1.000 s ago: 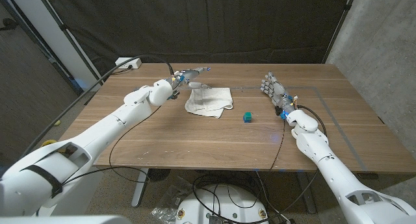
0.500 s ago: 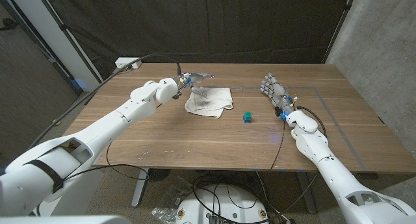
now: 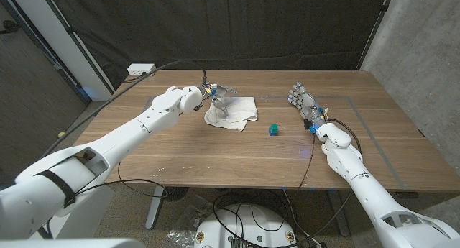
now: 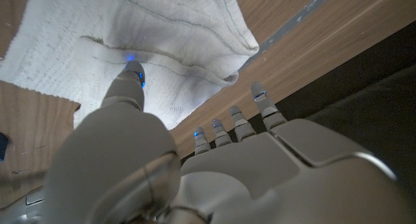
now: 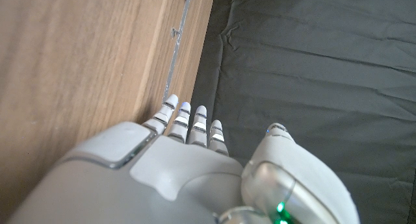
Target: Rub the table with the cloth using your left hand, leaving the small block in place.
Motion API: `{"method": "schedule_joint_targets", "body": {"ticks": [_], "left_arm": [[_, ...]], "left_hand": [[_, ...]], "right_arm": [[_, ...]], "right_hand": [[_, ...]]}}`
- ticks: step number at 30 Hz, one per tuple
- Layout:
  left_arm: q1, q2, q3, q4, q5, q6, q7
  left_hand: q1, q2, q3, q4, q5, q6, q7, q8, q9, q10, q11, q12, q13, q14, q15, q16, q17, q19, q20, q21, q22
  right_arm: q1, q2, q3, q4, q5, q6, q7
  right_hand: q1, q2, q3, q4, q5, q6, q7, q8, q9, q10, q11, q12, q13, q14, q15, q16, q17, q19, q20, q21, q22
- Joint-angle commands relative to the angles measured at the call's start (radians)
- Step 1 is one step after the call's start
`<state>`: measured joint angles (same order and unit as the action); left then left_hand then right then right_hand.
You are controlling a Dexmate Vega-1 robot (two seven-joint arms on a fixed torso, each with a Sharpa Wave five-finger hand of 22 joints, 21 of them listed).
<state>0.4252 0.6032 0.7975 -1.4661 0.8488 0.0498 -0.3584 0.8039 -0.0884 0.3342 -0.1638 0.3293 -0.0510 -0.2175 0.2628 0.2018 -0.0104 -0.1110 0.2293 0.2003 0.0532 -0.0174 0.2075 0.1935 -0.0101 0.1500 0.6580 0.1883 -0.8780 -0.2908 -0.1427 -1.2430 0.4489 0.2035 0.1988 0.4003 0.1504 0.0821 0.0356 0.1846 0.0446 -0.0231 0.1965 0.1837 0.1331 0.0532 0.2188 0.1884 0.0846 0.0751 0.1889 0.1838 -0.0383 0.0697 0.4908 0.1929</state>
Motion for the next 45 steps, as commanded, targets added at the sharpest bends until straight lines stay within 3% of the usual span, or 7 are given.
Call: {"method": "schedule_joint_targets", "body": {"ticks": [1, 10, 16, 30, 36, 38, 45], "left_arm": [[-0.040, -0.024, 0.046, 0.040, 0.045, 0.008, -0.067], [-0.050, -0.031, 0.068, 0.051, 0.076, 0.018, -0.073], [-0.050, -0.035, 0.068, 0.064, 0.070, 0.021, -0.072], [-0.023, -0.022, 0.049, 0.072, 0.038, 0.009, -0.007], [-0.009, -0.015, 0.043, 0.073, 0.031, -0.001, 0.031], [-0.002, -0.010, 0.042, 0.070, 0.036, -0.006, 0.055], [0.017, -0.001, 0.036, 0.060, 0.045, -0.007, 0.098]], "left_hand": [[0.024, 0.006, 0.000, 0.008, 0.006, 0.042, 0.000, 0.017, 0.003, 0.052, -0.011, 0.017, 0.002, 0.039, -0.016, 0.017, 0.004, 0.017, -0.020, 0.006, 0.002], [0.049, 0.016, -0.004, 0.016, 0.008, 0.115, 0.000, 0.039, 0.004, 0.104, -0.023, 0.026, 0.001, 0.059, -0.032, 0.019, 0.003, 0.032, -0.037, 0.006, 0.002], [0.096, 0.042, 0.001, 0.020, 0.003, 0.197, -0.002, 0.061, 0.005, 0.195, -0.041, 0.042, -0.001, 0.157, -0.062, 0.042, 0.001, 0.108, -0.032, 0.027, 0.003], [0.170, 0.052, -0.004, 0.018, -0.034, 0.392, 0.000, 0.111, -0.001, 0.393, -0.081, 0.062, -0.004, 0.309, -0.149, 0.050, -0.009, 0.245, -0.126, 0.081, 0.004], [0.209, 0.061, -0.007, 0.025, -0.059, 0.577, 0.003, 0.156, -0.008, 0.537, -0.089, 0.060, -0.004, 0.438, -0.189, 0.057, -0.006, 0.320, -0.155, 0.135, 0.010], [0.240, 0.078, 0.002, 0.025, -0.077, 0.705, 0.020, 0.186, -0.011, 0.622, -0.090, 0.055, -0.004, 0.520, -0.203, 0.060, -0.001, 0.335, -0.169, 0.164, 0.012], [0.302, 0.123, 0.032, 0.024, -0.114, 0.879, 0.039, 0.194, -0.024, 0.794, -0.086, 0.050, -0.002, 0.730, -0.214, 0.107, 0.034, 0.385, -0.215, 0.241, 0.017]], "right_arm": [[0.012, 0.005, -0.002, 0.018, -0.004, 0.003, 0.001], [0.020, 0.009, -0.005, 0.029, -0.009, 0.004, -0.001], [0.022, 0.008, -0.009, 0.029, -0.015, 0.003, -0.008], [0.031, 0.008, -0.020, 0.037, -0.025, -0.001, -0.015], [0.030, 0.005, -0.023, 0.036, -0.026, -0.004, -0.017], [0.030, 0.005, -0.023, 0.035, -0.028, -0.003, -0.019], [0.028, 0.001, -0.025, 0.032, -0.030, -0.003, -0.023]], "right_hand": [[-0.006, -0.003, 0.004, -0.001, -0.002, 0.012, 0.000, 0.000, 0.001, 0.003, 0.006, 0.003, 0.002, 0.001, 0.004, 0.004, 0.002, 0.000, 0.010, -0.003, 0.004], [-0.008, -0.003, 0.005, -0.001, -0.003, 0.014, 0.001, 0.001, 0.001, 0.006, 0.007, 0.004, 0.002, 0.001, 0.005, 0.004, 0.003, 0.001, 0.010, -0.004, 0.004], [-0.009, -0.003, 0.006, 0.000, -0.003, 0.015, 0.000, 0.001, 0.001, 0.005, 0.009, 0.003, 0.002, 0.001, 0.005, 0.004, 0.003, 0.001, 0.010, -0.005, 0.004], [-0.012, -0.005, 0.008, 0.000, -0.003, 0.022, 0.001, 0.002, 0.002, 0.009, 0.009, 0.004, 0.002, 0.002, 0.005, 0.004, 0.003, 0.000, 0.011, -0.007, 0.005], [-0.013, -0.005, 0.008, 0.000, -0.003, 0.024, 0.002, 0.003, 0.002, 0.009, 0.009, 0.004, 0.002, 0.002, 0.006, 0.004, 0.003, 0.000, 0.012, -0.008, 0.005], [-0.013, -0.005, 0.008, 0.000, -0.003, 0.025, 0.002, 0.003, 0.002, 0.010, 0.009, 0.004, 0.002, 0.002, 0.006, 0.004, 0.003, 0.000, 0.012, -0.008, 0.005], [-0.014, -0.006, 0.009, 0.000, -0.003, 0.025, 0.001, 0.002, 0.002, 0.011, 0.010, 0.004, 0.002, 0.001, 0.007, 0.004, 0.003, 0.000, 0.011, -0.010, 0.005]]}}
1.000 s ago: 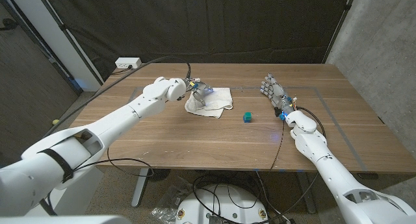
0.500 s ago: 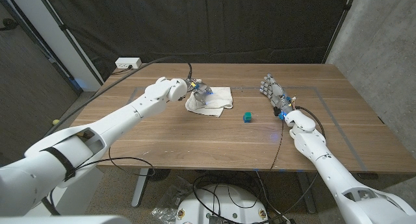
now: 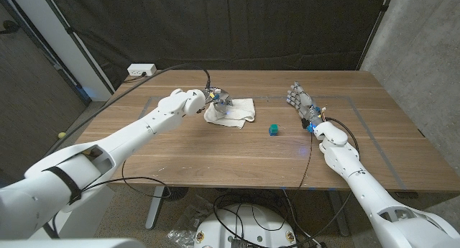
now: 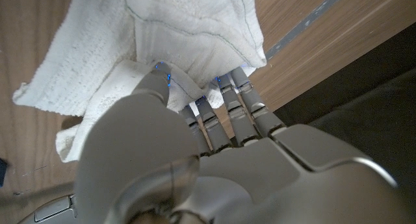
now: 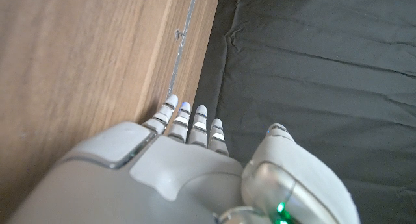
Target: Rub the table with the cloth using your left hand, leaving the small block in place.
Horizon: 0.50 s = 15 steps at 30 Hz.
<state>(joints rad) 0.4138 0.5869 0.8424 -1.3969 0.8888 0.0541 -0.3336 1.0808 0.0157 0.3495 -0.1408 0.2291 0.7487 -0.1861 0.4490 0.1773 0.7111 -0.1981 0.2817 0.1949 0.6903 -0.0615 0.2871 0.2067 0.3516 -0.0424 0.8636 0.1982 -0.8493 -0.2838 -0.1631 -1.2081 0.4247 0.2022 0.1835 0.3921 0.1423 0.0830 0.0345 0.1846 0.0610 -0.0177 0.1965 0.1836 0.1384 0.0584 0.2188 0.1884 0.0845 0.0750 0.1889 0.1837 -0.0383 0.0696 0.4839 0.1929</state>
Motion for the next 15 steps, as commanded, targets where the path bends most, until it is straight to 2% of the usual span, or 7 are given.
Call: {"method": "schedule_joint_targets", "body": {"ticks": [1, 2, 5, 6, 8, 11, 15], "left_arm": [[0.037, 0.019, -0.011, -0.014, 0.012, -0.013, 0.100], [0.037, 0.019, -0.011, -0.013, 0.012, -0.013, 0.101], [0.061, 0.027, -0.019, -0.026, 0.030, -0.011, 0.172], [0.067, 0.029, -0.021, -0.029, 0.037, -0.010, 0.194], [0.076, 0.031, -0.026, -0.034, 0.042, -0.009, 0.221], [0.088, 0.033, -0.031, -0.038, 0.047, -0.012, 0.256], [0.111, 0.038, -0.045, -0.046, 0.040, -0.027, 0.319]], "left_hand": [[0.042, 0.030, 0.022, -0.001, -0.022, 0.124, 0.019, 0.014, 0.002, 0.124, 0.005, 0.003, 0.005, 0.150, -0.173, 0.048, 0.036, 0.028, -0.016, 0.055, 0.010], [0.065, 0.035, 0.026, -0.009, -0.028, 0.164, 0.029, 0.024, 0.004, 0.153, 0.004, 0.005, 0.008, 0.189, -0.178, 0.064, 0.050, 0.029, -0.018, 0.070, 0.012], [0.134, 0.047, 0.003, -0.017, -0.043, 0.279, 0.052, 0.050, 0.009, 0.291, 0.013, 0.050, 0.047, 0.284, -0.180, 0.145, 0.140, 0.026, -0.015, 0.131, 0.025], [0.155, 0.052, -0.012, -0.013, -0.046, 0.324, 0.080, 0.056, 0.009, 0.334, 0.016, 0.070, 0.070, 0.316, -0.179, 0.181, 0.183, 0.021, -0.017, 0.161, 0.031], [0.167, 0.052, -0.032, -0.007, -0.046, 0.333, 0.096, 0.045, 0.010, 0.388, 0.007, 0.108, 0.105, 0.355, -0.177, 0.221, 0.232, 0.021, -0.020, 0.195, 0.038], [0.173, 0.055, -0.042, -0.004, -0.044, 0.332, 0.110, 0.036, 0.012, 0.399, 0.005, 0.125, 0.126, 0.367, -0.176, 0.238, 0.258, 0.016, -0.015, 0.215, 0.043], [0.177, 0.061, -0.044, -0.002, -0.042, 0.329, 0.115, 0.032, 0.013, 0.399, 0.005, 0.132, 0.136, 0.366, -0.175, 0.240, 0.268, 0.015, -0.011, 0.225, 0.045]], "right_arm": [[-0.003, -0.008, -0.005, -0.006, -0.006, -0.003, -0.008], [-0.003, -0.008, -0.005, -0.006, -0.006, -0.003, -0.009], [-0.007, -0.011, -0.005, -0.013, -0.006, -0.005, -0.011], [-0.009, -0.012, -0.004, -0.015, -0.006, -0.004, -0.012], [-0.013, -0.013, -0.004, -0.020, -0.005, -0.004, -0.013], [-0.020, -0.015, -0.003, -0.029, -0.003, -0.006, -0.016], [-0.029, -0.019, -0.001, -0.041, -0.002, -0.007, -0.018]], "right_hand": [[-0.006, 0.002, 0.008, 0.001, -0.003, 0.009, -0.004, 0.002, 0.002, 0.006, 0.004, 0.004, 0.002, 0.001, 0.007, 0.004, 0.003, 0.000, 0.012, -0.003, 0.005], [-0.006, 0.002, 0.008, 0.001, -0.003, 0.009, -0.003, 0.002, 0.002, 0.006, 0.004, 0.004, 0.002, 0.001, 0.006, 0.004, 0.003, 0.000, 0.011, -0.003, 0.005], [-0.006, 0.001, 0.008, 0.001, -0.003, 0.009, -0.004, 0.002, 0.002, 0.005, 0.004, 0.004, 0.002, 0.002, 0.007, 0.004, 0.003, 0.000, 0.012, -0.003, 0.005], [-0.006, 0.001, 0.008, 0.001, -0.003, 0.009, -0.004, 0.002, 0.002, 0.005, 0.004, 0.004, 0.002, 0.002, 0.007, 0.004, 0.003, 0.000, 0.012, -0.003, 0.005], [-0.006, 0.001, 0.009, 0.001, -0.003, 0.009, -0.003, 0.002, 0.002, 0.005, 0.005, 0.004, 0.002, 0.002, 0.007, 0.004, 0.002, -0.001, 0.013, -0.004, 0.005], [-0.006, 0.001, 0.009, 0.000, -0.003, 0.009, -0.004, 0.002, 0.002, 0.005, 0.005, 0.004, 0.002, 0.002, 0.006, 0.004, 0.002, -0.001, 0.012, -0.004, 0.005], [-0.007, 0.001, 0.009, 0.000, -0.003, 0.010, -0.003, 0.002, 0.002, 0.005, 0.005, 0.003, 0.002, 0.001, 0.007, 0.003, 0.002, 0.000, 0.013, -0.005, 0.005]]}}
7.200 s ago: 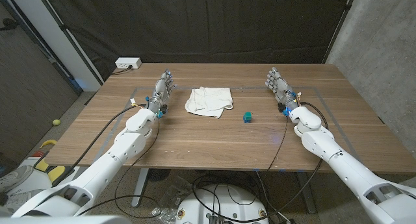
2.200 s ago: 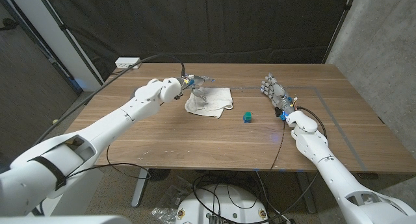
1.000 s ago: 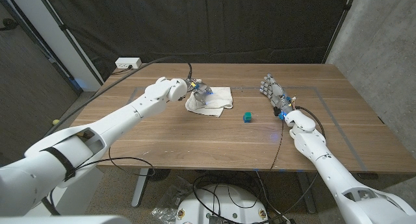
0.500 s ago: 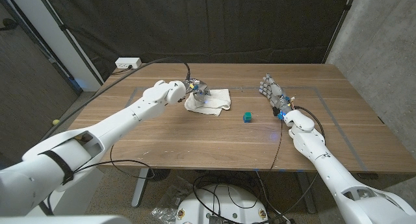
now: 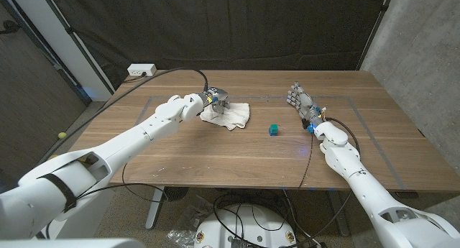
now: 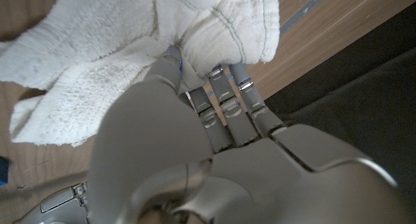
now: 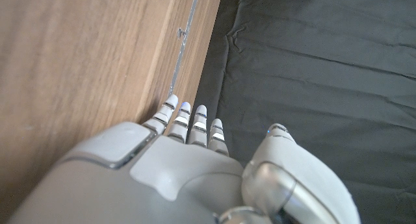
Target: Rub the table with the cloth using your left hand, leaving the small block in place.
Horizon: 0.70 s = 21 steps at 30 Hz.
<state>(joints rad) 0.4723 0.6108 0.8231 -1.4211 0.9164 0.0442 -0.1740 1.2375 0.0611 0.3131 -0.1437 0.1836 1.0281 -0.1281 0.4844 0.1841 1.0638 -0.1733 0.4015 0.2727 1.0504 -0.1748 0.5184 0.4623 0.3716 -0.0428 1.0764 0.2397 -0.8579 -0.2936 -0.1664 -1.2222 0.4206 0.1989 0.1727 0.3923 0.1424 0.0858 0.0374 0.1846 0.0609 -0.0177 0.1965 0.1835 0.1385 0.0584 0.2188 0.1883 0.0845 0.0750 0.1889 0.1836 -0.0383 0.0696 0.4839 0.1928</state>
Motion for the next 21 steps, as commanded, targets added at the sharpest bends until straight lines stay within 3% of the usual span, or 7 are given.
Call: {"method": "schedule_joint_targets", "body": {"ticks": [1, 21], "left_arm": [[0.057, 0.015, -0.030, -0.025, 0.007, -0.020, 0.169], [0.132, 0.043, -0.099, -0.129, -0.062, -0.045, 0.162]], "left_hand": [[0.021, 0.016, -0.008, 0.001, 0.004, 0.049, 0.057, -0.005, 0.006, 0.046, -0.020, 0.013, 0.061, 0.005, -0.062, 0.008, 0.015, -0.006, -0.010, 0.014, 0.004], [0.028, 0.031, -0.020, 0.011, 0.012, 0.044, 0.061, -0.003, 0.036, 0.025, -0.019, 0.047, 0.117, -0.013, -0.061, -0.012, 0.049, -0.030, -0.004, 0.055, 0.009]], "right_arm": [[-0.023, -0.010, 0.003, -0.031, 0.002, -0.004, -0.010], [-0.060, -0.028, 0.000, -0.092, 0.002, -0.008, -0.020]], "right_hand": [[-0.007, 0.000, 0.007, -0.002, -0.003, 0.010, -0.003, 0.001, 0.002, 0.005, 0.005, 0.003, 0.002, 0.001, 0.007, 0.003, 0.002, 0.000, 0.013, -0.005, 0.005], [-0.010, -0.001, 0.008, -0.003, -0.003, 0.010, -0.003, 0.001, 0.002, 0.005, 0.005, 0.003, 0.002, -0.001, 0.006, 0.003, 0.002, 0.000, 0.012, -0.007, 0.005]]}}
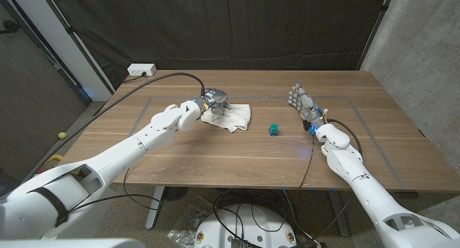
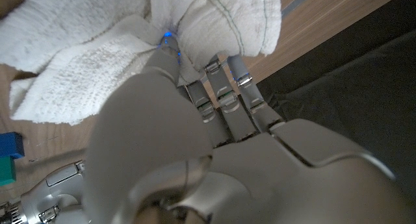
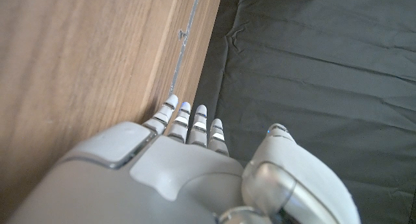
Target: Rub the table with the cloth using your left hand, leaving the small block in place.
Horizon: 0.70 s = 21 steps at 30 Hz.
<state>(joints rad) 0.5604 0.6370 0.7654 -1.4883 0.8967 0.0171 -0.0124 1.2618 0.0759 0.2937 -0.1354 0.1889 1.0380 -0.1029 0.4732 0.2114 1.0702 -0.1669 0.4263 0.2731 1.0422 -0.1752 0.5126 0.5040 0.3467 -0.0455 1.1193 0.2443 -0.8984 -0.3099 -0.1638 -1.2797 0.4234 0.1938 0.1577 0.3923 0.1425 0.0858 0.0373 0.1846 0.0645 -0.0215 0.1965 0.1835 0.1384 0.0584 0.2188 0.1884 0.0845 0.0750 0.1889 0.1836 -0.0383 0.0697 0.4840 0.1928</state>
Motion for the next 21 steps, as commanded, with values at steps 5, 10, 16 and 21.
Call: {"method": "schedule_joint_targets", "body": {"ticks": [5, 10, 16, 21], "left_arm": [[0.058, 0.023, -0.057, -0.092, -0.076, -0.032, -0.043], [0.064, 0.029, -0.063, -0.117, -0.098, -0.046, -0.103], [0.069, 0.032, -0.070, -0.131, -0.115, -0.070, -0.141], [0.076, 0.034, -0.078, -0.145, -0.138, -0.099, -0.163]], "left_hand": [[0.004, 0.018, -0.003, 0.005, 0.008, 0.032, 0.037, 0.010, 0.014, 0.012, -0.025, 0.029, 0.129, -0.006, -0.061, -0.012, 0.014, -0.012, 0.001, 0.021, 0.004], [0.003, 0.019, -0.005, 0.007, 0.009, 0.029, 0.037, 0.012, 0.020, 0.005, -0.024, 0.034, 0.140, -0.010, -0.060, -0.020, 0.018, -0.019, 0.004, 0.027, 0.003], [0.004, 0.019, -0.008, 0.008, 0.012, 0.028, 0.037, 0.014, 0.024, -0.005, -0.023, 0.043, 0.157, -0.013, -0.061, -0.030, 0.026, -0.031, 0.008, 0.036, 0.000], [0.004, 0.020, -0.010, 0.009, 0.013, 0.030, 0.040, 0.015, 0.026, -0.009, -0.023, 0.048, 0.166, -0.014, -0.061, -0.036, 0.029, -0.037, 0.009, 0.041, -0.003]], "right_arm": [[-0.024, -0.016, -0.006, -0.048, -0.002, -0.002, -0.008], [-0.036, -0.021, -0.009, -0.070, -0.003, -0.003, -0.015], [-0.052, -0.026, -0.010, -0.098, -0.003, -0.007, -0.027], [-0.065, -0.029, -0.012, -0.116, -0.004, -0.006, -0.039]], "right_hand": [[-0.011, -0.002, 0.008, -0.002, -0.003, 0.007, 0.001, 0.000, 0.002, 0.004, 0.004, 0.002, 0.002, -0.001, 0.006, 0.003, 0.002, 0.001, 0.012, -0.007, 0.005], [-0.012, -0.002, 0.008, -0.002, -0.003, 0.007, 0.001, 0.000, 0.002, 0.004, 0.005, 0.002, 0.002, -0.002, 0.006, 0.002, 0.002, 0.000, 0.012, -0.008, 0.005], [-0.013, -0.003, 0.009, -0.002, -0.003, 0.007, 0.001, 0.000, 0.002, 0.005, 0.005, 0.002, 0.002, -0.002, 0.006, 0.002, 0.002, 0.001, 0.012, -0.008, 0.005], [-0.014, -0.003, 0.009, -0.002, -0.003, 0.007, 0.001, 0.000, 0.002, 0.005, 0.005, 0.002, 0.002, -0.002, 0.006, 0.002, 0.002, 0.001, 0.012, -0.009, 0.005]]}}
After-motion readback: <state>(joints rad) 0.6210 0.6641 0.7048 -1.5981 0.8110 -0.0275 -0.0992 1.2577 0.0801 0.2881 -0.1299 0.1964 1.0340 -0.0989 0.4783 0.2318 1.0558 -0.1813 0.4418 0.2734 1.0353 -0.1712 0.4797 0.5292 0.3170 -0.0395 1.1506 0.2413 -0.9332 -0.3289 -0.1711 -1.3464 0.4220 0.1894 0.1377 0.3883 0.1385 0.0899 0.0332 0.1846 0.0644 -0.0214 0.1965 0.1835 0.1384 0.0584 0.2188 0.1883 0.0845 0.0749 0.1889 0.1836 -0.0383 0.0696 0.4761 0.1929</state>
